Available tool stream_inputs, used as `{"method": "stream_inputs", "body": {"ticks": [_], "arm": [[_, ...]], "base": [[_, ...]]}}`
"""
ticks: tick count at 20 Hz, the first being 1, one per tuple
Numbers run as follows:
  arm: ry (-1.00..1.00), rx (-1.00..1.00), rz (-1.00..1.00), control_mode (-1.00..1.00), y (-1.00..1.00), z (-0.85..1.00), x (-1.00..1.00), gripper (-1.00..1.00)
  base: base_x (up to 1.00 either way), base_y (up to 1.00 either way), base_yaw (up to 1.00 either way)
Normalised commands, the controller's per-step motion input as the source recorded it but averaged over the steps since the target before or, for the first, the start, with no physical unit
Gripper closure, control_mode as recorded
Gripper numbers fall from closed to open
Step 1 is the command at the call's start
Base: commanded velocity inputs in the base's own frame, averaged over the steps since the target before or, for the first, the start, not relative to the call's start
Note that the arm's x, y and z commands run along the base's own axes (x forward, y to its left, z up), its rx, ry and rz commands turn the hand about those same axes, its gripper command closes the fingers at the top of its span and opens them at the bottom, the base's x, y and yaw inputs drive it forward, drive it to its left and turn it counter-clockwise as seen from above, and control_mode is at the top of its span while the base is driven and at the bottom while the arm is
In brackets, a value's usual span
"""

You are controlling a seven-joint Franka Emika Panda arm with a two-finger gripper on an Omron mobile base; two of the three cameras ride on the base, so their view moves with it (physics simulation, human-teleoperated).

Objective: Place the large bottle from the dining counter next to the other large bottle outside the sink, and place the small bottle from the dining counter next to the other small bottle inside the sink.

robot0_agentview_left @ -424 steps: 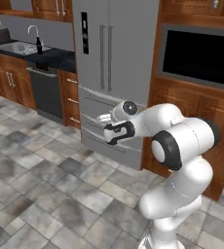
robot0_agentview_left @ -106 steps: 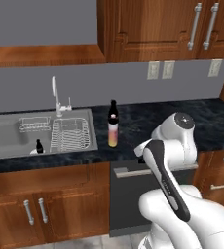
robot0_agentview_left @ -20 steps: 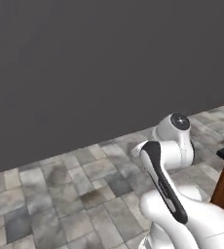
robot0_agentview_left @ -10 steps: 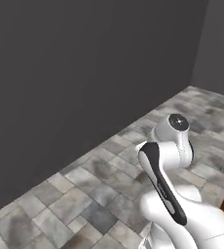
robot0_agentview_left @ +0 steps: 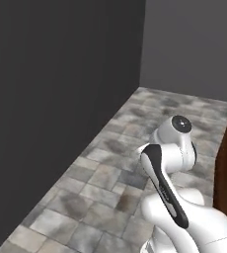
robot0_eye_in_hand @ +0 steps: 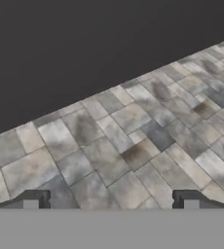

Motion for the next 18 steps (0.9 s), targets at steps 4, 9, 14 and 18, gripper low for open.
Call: {"method": "stream_inputs", "body": {"ticks": [4,9,14,18], "arm": [[0.0,0.0,0.0,1.0,0.0,0.0,0.0,-1.0],[0.0,0.0,0.0,1.0,0.0,0.0,0.0,-1.0],[0.0,0.0,0.0,1.0,0.0,0.0,0.0,-1.0],[0.0,0.0,0.0,1.0,0.0,0.0,0.0,-1.0]], "base": [[1.0,0.01,-0.5],[1.0,0.04,-0.47],[1.0,0.17,-0.41],[1.0,0.31,-0.38]]}}
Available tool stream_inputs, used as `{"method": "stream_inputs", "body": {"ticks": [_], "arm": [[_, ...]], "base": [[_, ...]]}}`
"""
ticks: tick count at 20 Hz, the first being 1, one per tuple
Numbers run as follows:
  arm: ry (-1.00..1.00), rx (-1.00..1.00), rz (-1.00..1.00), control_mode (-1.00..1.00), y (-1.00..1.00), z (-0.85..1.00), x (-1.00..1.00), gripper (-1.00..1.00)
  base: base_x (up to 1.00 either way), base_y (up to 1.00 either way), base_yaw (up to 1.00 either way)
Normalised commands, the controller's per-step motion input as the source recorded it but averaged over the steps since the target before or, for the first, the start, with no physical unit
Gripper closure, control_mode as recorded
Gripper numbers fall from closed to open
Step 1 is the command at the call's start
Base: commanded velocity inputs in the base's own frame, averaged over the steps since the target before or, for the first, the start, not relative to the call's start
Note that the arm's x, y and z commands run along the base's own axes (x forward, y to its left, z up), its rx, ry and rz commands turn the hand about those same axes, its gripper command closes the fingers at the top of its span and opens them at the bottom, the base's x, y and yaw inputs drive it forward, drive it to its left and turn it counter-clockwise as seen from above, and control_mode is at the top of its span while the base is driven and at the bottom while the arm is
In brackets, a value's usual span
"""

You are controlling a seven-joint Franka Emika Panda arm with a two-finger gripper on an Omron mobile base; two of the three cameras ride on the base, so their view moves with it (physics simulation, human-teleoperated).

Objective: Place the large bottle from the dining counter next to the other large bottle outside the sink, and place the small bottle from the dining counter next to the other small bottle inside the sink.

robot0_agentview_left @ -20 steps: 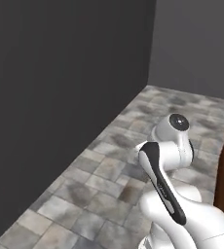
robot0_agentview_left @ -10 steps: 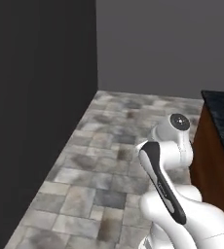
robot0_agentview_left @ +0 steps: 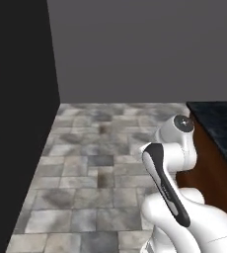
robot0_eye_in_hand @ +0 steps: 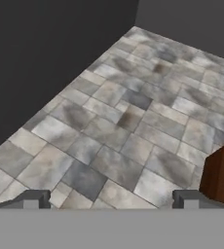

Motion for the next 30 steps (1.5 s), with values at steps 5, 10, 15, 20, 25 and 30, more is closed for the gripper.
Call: {"method": "stream_inputs", "body": {"ticks": [5,10,15,20,25,30], "arm": [[0.0,0.0,0.0,1.0,0.0,0.0,0.0,-1.0],[0.0,0.0,0.0,1.0,0.0,0.0,0.0,-1.0],[0.0,0.0,0.0,1.0,0.0,0.0,0.0,-1.0],[0.0,0.0,0.0,1.0,0.0,0.0,0.0,-1.0],[0.0,0.0,0.0,1.0,0.0,0.0,0.0,-1.0],[0.0,0.0,0.0,1.0,0.0,0.0,0.0,-1.0]], "base": [[1.0,0.36,-0.36],[1.0,0.34,-0.36],[1.0,0.3,-0.36],[1.0,0.33,-0.36],[1.0,0.38,-0.41],[1.0,0.45,-0.53]]}}
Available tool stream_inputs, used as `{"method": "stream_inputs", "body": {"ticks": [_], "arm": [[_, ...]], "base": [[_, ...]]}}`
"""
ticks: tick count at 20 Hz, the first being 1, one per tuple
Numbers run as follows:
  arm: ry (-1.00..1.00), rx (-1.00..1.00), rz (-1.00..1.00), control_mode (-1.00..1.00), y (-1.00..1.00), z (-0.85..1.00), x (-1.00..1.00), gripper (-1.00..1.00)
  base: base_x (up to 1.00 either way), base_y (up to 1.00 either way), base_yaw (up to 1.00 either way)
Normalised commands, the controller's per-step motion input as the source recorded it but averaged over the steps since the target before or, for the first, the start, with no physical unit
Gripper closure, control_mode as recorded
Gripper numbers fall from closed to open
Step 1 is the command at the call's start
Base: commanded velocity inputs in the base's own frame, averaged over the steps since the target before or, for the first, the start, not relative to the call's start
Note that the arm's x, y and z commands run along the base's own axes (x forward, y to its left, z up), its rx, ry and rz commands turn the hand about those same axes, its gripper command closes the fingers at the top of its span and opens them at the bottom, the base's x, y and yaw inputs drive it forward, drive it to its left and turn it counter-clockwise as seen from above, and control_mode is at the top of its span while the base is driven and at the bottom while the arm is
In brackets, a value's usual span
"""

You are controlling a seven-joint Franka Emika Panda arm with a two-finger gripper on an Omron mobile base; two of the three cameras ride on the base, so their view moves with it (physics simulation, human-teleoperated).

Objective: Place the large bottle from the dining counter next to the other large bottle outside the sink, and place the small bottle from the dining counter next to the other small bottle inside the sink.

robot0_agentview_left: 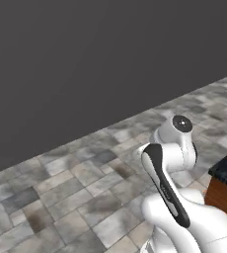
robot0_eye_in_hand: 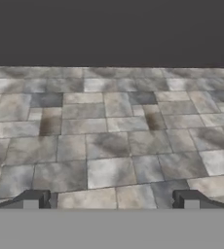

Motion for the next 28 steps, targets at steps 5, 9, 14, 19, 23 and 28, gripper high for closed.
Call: {"method": "stream_inputs", "body": {"ticks": [5,9,14,19,23,28], "arm": [[0.0,0.0,0.0,1.0,0.0,0.0,0.0,-1.0],[0.0,0.0,0.0,1.0,0.0,0.0,0.0,-1.0],[0.0,0.0,0.0,1.0,0.0,0.0,0.0,-1.0],[0.0,0.0,0.0,1.0,0.0,0.0,0.0,-1.0],[0.0,0.0,0.0,1.0,0.0,0.0,0.0,-1.0],[0.0,0.0,0.0,1.0,0.0,0.0,0.0,-1.0]], "base": [[1.0,0.51,-0.63],[1.0,0.51,-0.66],[0.91,0.48,-0.7],[0.86,0.49,-0.73],[0.94,0.51,-0.7],[0.9,0.5,-0.7]]}}
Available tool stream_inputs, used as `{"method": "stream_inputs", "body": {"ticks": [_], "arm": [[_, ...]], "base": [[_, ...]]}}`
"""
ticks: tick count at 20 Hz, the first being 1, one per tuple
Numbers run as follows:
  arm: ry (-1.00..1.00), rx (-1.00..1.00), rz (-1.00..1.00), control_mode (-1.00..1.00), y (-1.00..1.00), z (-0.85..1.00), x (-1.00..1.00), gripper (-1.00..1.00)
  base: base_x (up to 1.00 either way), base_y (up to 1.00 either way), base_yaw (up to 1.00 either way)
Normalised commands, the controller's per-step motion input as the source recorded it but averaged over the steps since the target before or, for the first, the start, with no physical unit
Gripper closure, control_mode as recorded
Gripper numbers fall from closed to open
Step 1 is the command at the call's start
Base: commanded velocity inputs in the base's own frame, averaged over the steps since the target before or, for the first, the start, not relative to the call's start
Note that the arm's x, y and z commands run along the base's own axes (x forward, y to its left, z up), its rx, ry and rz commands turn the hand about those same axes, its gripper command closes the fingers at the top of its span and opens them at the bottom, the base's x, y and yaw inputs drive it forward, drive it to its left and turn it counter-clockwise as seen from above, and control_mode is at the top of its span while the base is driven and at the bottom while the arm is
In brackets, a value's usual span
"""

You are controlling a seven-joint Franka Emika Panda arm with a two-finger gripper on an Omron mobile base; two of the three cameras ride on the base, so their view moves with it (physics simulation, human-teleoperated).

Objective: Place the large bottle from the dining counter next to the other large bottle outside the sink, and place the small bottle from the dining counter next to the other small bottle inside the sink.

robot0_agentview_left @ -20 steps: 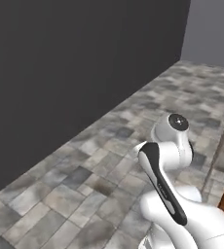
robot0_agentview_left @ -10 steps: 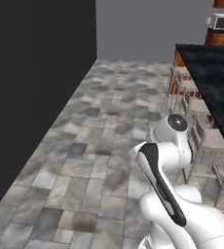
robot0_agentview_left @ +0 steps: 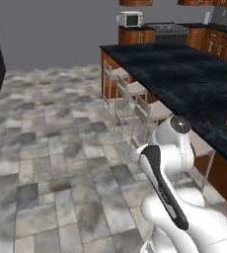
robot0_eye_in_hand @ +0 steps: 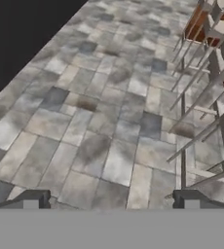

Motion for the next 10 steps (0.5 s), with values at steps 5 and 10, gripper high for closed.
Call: {"method": "stream_inputs", "body": {"ticks": [5,10], "arm": [[0.0,0.0,0.0,1.0,0.0,0.0,0.0,-1.0],[0.0,0.0,0.0,1.0,0.0,0.0,0.0,-1.0]], "base": [[0.91,0.5,-0.67],[0.87,0.5,-0.59]]}}
